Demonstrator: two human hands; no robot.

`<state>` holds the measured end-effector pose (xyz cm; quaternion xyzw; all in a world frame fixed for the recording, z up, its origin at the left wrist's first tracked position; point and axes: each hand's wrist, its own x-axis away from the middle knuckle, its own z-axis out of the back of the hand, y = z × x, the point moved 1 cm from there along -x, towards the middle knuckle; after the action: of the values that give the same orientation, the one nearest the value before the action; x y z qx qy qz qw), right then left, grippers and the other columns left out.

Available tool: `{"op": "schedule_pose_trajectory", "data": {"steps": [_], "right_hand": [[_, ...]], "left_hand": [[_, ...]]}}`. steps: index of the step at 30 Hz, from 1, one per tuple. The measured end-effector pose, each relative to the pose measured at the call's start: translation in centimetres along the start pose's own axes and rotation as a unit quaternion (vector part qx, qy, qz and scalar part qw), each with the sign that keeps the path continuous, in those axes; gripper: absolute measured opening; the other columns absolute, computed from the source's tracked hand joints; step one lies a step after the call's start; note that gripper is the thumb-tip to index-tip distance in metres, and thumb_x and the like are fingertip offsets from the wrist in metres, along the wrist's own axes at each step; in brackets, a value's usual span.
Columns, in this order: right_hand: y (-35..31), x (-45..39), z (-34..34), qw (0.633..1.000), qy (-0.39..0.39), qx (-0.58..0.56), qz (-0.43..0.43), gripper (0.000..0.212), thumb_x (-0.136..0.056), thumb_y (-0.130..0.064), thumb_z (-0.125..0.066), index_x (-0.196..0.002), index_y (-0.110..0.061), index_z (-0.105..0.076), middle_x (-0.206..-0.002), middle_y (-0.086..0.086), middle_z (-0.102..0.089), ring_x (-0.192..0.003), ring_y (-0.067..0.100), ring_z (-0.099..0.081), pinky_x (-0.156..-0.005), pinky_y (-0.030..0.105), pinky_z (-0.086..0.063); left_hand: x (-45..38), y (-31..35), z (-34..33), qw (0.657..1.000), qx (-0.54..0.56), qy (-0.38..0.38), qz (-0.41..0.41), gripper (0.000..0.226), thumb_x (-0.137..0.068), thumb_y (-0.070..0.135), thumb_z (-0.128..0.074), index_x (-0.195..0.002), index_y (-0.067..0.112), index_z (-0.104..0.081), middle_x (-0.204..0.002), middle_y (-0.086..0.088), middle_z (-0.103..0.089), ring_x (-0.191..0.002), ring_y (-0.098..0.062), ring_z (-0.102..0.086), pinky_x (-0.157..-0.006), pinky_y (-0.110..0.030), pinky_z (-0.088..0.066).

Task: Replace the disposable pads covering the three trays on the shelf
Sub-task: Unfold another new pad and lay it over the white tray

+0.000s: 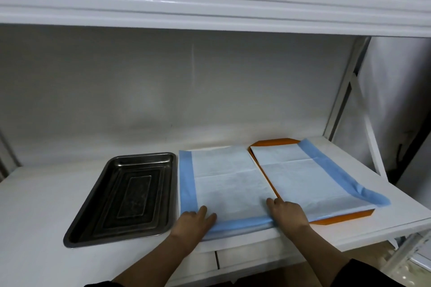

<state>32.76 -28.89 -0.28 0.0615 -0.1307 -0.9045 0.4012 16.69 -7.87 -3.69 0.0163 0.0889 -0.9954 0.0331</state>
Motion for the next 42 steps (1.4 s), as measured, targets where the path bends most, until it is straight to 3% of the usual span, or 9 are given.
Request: {"op": "schedule_pose_trajectory", "data": {"steps": [4,7,10,18,22,29,35,38,42], "right_hand": [[-0.1,0.1,-0.1,0.995,-0.060,-0.071,-0.029,0.033,-0.096,-0.015,-0.049,-0.128,-0.015,-0.040,-0.124,0.008,-0.054,-0.107,0.023,-0.060,-0.090,0.032,-0.048],[0.6,-0.2,0.4,0.989,-0.091,-0.111,-0.029,0.029,-0.093,-0.020,-0.055,-0.120,-0.015,-0.047,-0.121,0.008,-0.054,-0.105,0.023,-0.059,-0.086,0.032,-0.048],[1.5,-0.2,0.9,0.969,-0.157,-0.190,-0.027,0.030,-0.089,-0.030,-0.057,-0.116,-0.017,-0.054,-0.119,0.004,-0.054,-0.105,0.021,-0.056,-0.087,0.031,-0.048],[-1.0,2.1,-0.5,0.985,0.028,-0.124,0.117,0.051,-0.091,-0.041,-0.022,-0.117,-0.021,-0.061,-0.120,0.006,-0.057,-0.110,0.028,-0.054,-0.080,0.034,-0.040],[-1.8,3.8,-1.6,0.971,-0.076,-0.191,0.119,0.096,-0.068,-0.079,0.008,-0.147,-0.037,-0.027,-0.159,-0.006,-0.016,-0.145,0.016,-0.016,-0.115,0.034,-0.016],[-2.3,4.4,-1.0,0.978,-0.128,-0.149,0.065,0.108,-0.057,-0.082,0.008,-0.150,-0.033,-0.018,-0.160,0.002,-0.010,-0.146,0.021,-0.011,-0.117,0.034,-0.013],[-2.0,1.9,-0.2,0.981,-0.056,-0.184,-0.032,0.079,-0.088,-0.073,-0.014,-0.105,-0.015,-0.064,-0.116,0.006,-0.061,-0.109,0.021,-0.058,-0.086,0.030,-0.043],[-2.0,-0.9,1.0,0.989,-0.046,-0.134,-0.045,0.040,-0.099,-0.036,-0.033,-0.104,-0.010,-0.064,-0.114,0.009,-0.061,-0.105,0.027,-0.059,-0.082,0.032,-0.045],[-3.4,-4.5,0.9,0.986,-0.010,-0.168,-0.009,0.038,-0.098,-0.030,-0.034,-0.124,-0.013,-0.056,-0.129,0.008,-0.052,-0.117,0.026,-0.050,-0.088,0.033,-0.042]], "left_hand": [[-0.6,-0.4,0.0,0.999,0.017,-0.043,0.011,0.086,-0.016,0.035,-0.091,-0.093,0.027,-0.054,-0.067,-0.001,-0.058,-0.035,-0.012,-0.050,-0.035,-0.015,-0.034],[-0.3,-0.7,1.9,0.988,0.069,-0.134,0.036,0.060,-0.085,0.032,-0.065,-0.139,0.024,-0.039,-0.126,-0.011,-0.048,-0.106,-0.025,-0.058,-0.082,-0.034,-0.048],[-0.1,-0.5,3.4,0.963,0.143,-0.219,0.061,0.059,-0.093,0.046,-0.049,-0.146,0.028,-0.030,-0.142,-0.007,-0.037,-0.127,-0.026,-0.043,-0.101,-0.036,-0.039],[1.0,3.5,3.1,0.981,0.147,-0.128,0.025,0.049,-0.098,0.045,-0.036,-0.144,0.028,-0.034,-0.146,-0.002,-0.036,-0.131,-0.021,-0.036,-0.103,-0.035,-0.030],[2.0,4.2,1.4,0.959,0.221,-0.169,0.058,0.062,-0.093,0.059,-0.038,-0.148,0.038,-0.020,-0.160,0.003,-0.005,-0.147,-0.021,0.000,-0.118,-0.042,-0.007],[2.9,3.2,1.6,0.958,0.174,-0.218,0.067,0.060,-0.094,0.063,-0.026,-0.148,0.048,-0.005,-0.161,-0.004,0.007,-0.146,-0.033,0.007,-0.119,-0.047,-0.001],[0.6,1.4,3.0,0.945,0.230,-0.202,0.120,0.055,-0.095,0.060,-0.026,-0.118,0.023,-0.061,-0.129,-0.009,-0.055,-0.121,-0.027,-0.051,-0.098,-0.034,-0.040],[-1.5,0.0,3.9,0.957,0.195,-0.148,0.153,0.045,-0.101,0.037,-0.028,-0.106,0.008,-0.063,-0.117,-0.011,-0.063,-0.106,-0.027,-0.060,-0.087,-0.032,-0.045],[-4.3,-1.0,3.3,0.974,0.139,-0.071,0.164,0.032,-0.100,0.021,-0.032,-0.125,0.010,-0.050,-0.129,-0.010,-0.053,-0.117,-0.027,-0.052,-0.095,-0.035,-0.041]]}}
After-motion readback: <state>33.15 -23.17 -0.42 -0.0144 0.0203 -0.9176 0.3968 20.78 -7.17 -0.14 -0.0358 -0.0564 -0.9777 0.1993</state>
